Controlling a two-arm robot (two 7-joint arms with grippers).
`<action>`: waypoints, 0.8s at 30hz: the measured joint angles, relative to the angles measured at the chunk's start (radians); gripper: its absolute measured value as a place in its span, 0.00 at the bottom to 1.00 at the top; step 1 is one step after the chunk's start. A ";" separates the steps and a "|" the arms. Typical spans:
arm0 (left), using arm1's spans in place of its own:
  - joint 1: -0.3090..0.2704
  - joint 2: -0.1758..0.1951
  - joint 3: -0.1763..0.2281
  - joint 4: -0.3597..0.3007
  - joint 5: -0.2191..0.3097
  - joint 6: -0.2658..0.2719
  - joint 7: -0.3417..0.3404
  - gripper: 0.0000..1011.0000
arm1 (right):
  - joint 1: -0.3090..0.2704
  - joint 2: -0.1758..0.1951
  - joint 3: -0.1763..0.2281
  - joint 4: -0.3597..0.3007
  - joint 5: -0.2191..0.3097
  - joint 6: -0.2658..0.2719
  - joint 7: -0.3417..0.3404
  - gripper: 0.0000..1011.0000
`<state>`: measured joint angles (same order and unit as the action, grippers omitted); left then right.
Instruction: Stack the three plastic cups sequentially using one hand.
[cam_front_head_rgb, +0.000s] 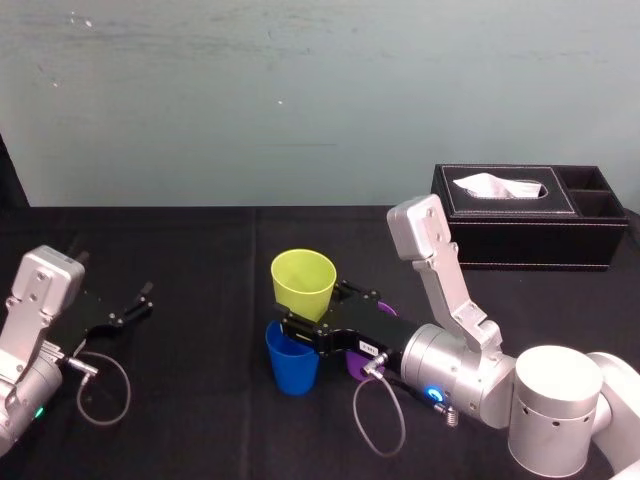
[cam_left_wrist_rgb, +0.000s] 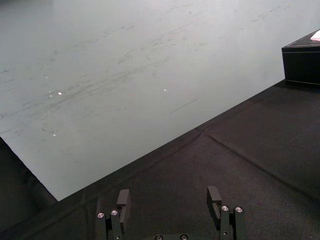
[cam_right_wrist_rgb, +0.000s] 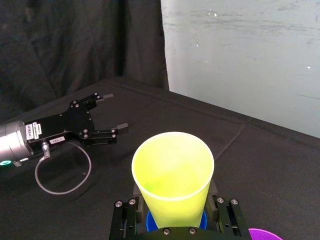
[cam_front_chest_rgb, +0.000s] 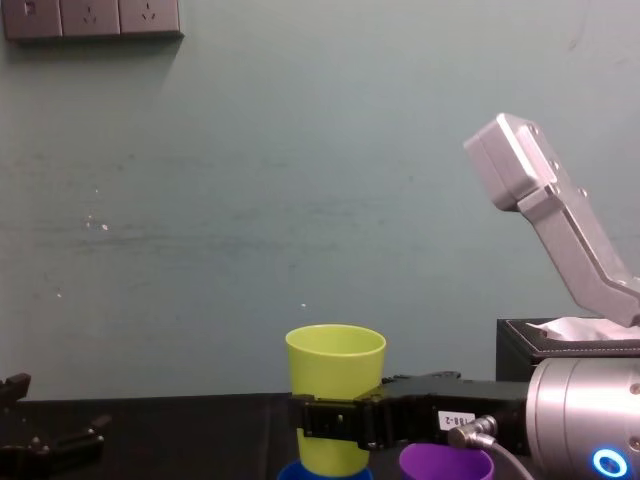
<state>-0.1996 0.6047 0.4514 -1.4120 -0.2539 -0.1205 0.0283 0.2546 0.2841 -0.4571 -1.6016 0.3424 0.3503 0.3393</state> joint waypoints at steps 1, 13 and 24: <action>0.000 0.000 0.000 0.000 0.000 0.000 0.000 0.99 | 0.001 0.000 -0.001 0.001 0.001 -0.001 0.000 0.71; 0.000 0.000 0.000 0.000 0.000 0.000 0.000 0.99 | 0.008 0.003 -0.020 0.014 0.007 -0.006 -0.001 0.71; 0.000 0.000 0.000 0.000 0.000 0.000 0.000 0.99 | 0.009 0.003 -0.028 0.021 0.007 -0.009 -0.009 0.71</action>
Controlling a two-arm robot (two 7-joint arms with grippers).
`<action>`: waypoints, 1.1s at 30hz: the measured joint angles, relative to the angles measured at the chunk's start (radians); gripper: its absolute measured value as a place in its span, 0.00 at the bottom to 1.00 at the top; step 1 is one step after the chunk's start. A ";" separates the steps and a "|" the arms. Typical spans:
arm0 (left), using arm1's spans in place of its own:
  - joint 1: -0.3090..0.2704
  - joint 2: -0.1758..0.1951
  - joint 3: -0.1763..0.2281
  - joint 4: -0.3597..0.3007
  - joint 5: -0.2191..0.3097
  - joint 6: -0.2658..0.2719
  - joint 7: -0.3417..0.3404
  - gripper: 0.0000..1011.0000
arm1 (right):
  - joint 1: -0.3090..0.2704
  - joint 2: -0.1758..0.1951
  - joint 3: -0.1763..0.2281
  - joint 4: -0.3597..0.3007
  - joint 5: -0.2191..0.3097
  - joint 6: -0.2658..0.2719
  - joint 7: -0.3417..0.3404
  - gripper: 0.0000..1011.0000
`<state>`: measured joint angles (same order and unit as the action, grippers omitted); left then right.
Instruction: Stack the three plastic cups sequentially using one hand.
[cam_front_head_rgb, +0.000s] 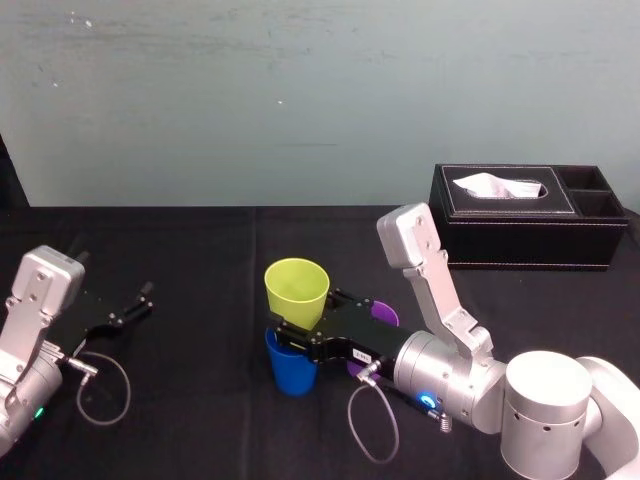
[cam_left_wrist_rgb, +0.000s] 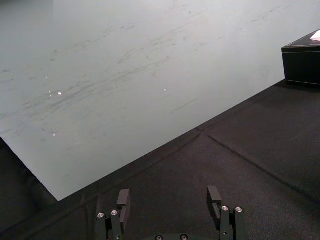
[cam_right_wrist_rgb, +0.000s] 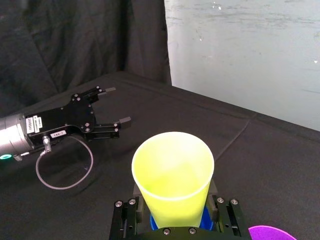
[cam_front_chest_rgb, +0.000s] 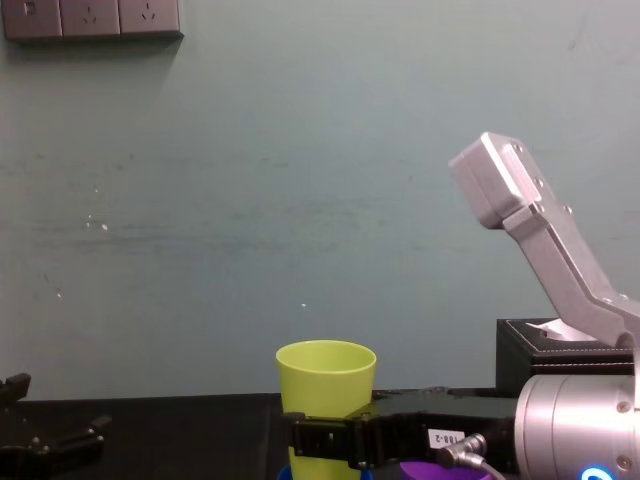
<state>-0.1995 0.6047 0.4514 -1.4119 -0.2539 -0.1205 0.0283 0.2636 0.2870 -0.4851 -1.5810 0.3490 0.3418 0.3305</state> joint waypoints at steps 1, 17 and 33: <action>0.000 0.000 0.000 0.000 0.000 0.000 0.000 0.99 | 0.000 0.000 -0.001 0.002 0.000 -0.001 0.000 0.71; 0.000 0.000 0.000 0.000 0.000 0.000 0.000 0.99 | 0.003 -0.006 -0.009 0.027 -0.004 -0.012 0.000 0.71; 0.000 0.000 0.000 0.000 0.000 0.000 0.000 0.99 | 0.001 -0.008 -0.011 0.033 -0.012 -0.017 0.000 0.71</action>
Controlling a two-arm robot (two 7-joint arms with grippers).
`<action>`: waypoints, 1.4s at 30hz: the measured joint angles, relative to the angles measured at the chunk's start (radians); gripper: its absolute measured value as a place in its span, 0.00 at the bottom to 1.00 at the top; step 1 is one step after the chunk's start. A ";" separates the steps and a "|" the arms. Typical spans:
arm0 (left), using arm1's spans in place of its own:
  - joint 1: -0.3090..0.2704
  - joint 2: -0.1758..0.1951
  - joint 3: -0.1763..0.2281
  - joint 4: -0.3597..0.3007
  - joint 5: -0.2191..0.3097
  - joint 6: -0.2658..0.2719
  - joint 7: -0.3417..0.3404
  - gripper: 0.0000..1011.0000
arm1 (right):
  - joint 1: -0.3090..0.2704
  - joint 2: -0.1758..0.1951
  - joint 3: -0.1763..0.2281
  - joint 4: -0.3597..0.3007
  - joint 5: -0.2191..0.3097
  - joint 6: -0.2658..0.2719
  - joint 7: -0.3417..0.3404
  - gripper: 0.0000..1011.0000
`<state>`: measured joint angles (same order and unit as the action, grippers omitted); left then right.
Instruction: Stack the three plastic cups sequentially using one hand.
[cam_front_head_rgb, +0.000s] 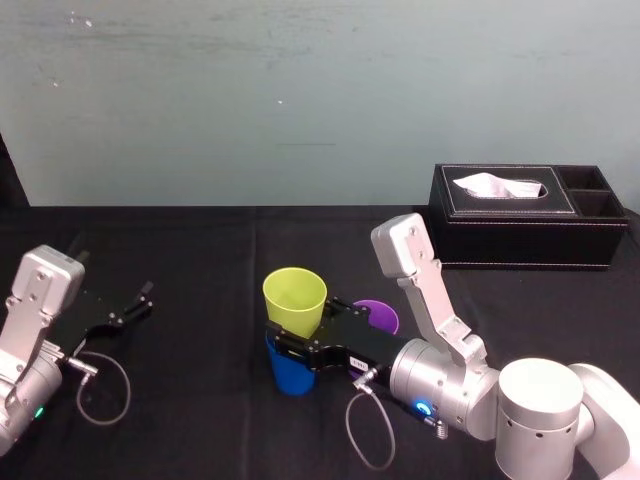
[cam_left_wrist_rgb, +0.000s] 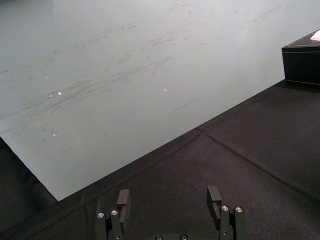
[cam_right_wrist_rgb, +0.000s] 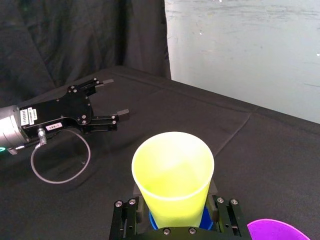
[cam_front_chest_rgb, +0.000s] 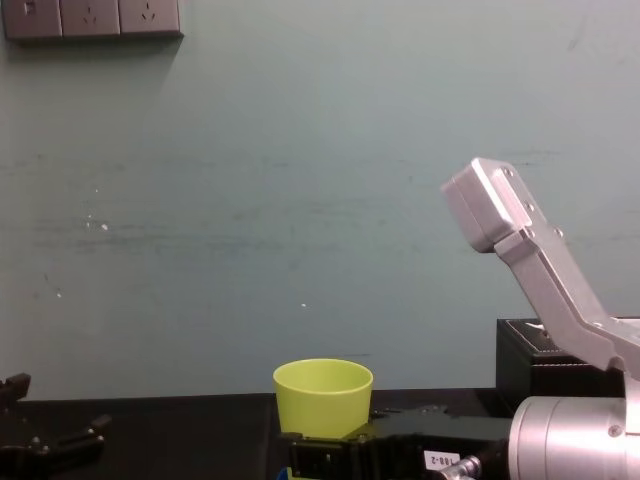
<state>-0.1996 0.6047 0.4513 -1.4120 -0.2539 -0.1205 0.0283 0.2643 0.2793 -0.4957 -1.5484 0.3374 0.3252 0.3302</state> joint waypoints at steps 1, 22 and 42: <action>0.000 0.000 0.000 0.000 0.000 0.000 0.000 0.99 | 0.000 0.000 0.000 0.000 0.000 0.000 0.000 0.71; 0.000 0.000 0.000 0.000 0.000 0.000 0.000 0.99 | 0.000 0.000 0.001 -0.001 0.001 0.000 -0.001 0.99; 0.000 0.000 0.000 0.000 0.000 0.000 0.000 0.99 | -0.106 0.064 0.104 -0.168 0.000 -0.044 -0.053 0.99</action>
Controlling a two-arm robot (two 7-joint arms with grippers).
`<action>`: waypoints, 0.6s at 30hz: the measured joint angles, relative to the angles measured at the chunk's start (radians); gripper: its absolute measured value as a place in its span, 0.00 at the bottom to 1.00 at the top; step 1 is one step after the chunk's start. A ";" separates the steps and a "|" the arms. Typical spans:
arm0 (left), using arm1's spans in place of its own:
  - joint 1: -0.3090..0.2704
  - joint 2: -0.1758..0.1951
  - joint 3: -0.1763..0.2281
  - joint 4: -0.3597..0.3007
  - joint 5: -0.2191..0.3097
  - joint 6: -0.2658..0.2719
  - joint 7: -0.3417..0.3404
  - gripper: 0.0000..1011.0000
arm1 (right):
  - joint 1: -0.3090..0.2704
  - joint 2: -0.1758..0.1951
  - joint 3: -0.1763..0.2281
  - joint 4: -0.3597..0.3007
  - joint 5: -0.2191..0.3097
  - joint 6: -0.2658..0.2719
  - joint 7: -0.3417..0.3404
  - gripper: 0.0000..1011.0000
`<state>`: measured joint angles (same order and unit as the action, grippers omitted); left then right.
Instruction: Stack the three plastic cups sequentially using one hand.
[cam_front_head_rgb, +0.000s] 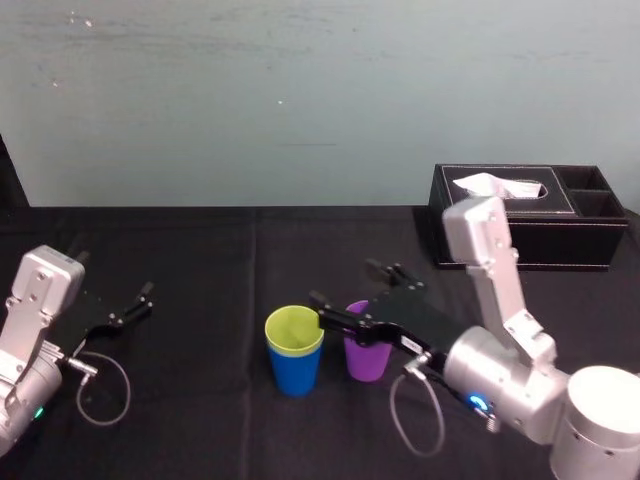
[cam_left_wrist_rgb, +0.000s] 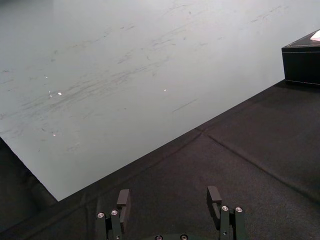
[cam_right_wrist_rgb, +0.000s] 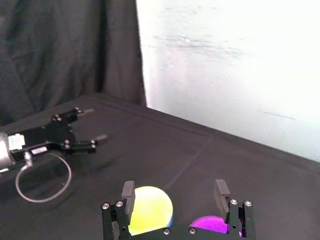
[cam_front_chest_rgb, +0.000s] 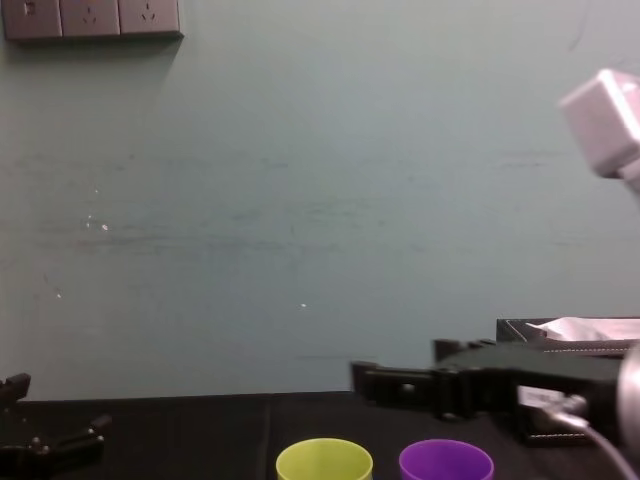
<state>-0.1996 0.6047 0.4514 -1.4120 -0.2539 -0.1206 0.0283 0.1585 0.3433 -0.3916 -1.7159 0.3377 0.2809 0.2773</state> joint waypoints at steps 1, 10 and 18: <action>0.000 0.000 0.000 0.000 0.000 0.000 0.000 0.99 | -0.011 0.004 0.008 -0.010 0.002 0.004 -0.005 0.99; 0.000 0.000 0.000 0.000 0.000 0.000 0.000 0.99 | -0.153 0.045 0.090 -0.082 0.013 0.008 -0.057 0.99; 0.000 0.000 0.000 0.000 0.000 0.000 0.000 0.99 | -0.252 0.069 0.123 -0.097 -0.018 -0.015 -0.070 0.99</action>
<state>-0.1995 0.6047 0.4514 -1.4120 -0.2539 -0.1205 0.0283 -0.0931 0.4119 -0.2688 -1.8128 0.3200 0.2655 0.2071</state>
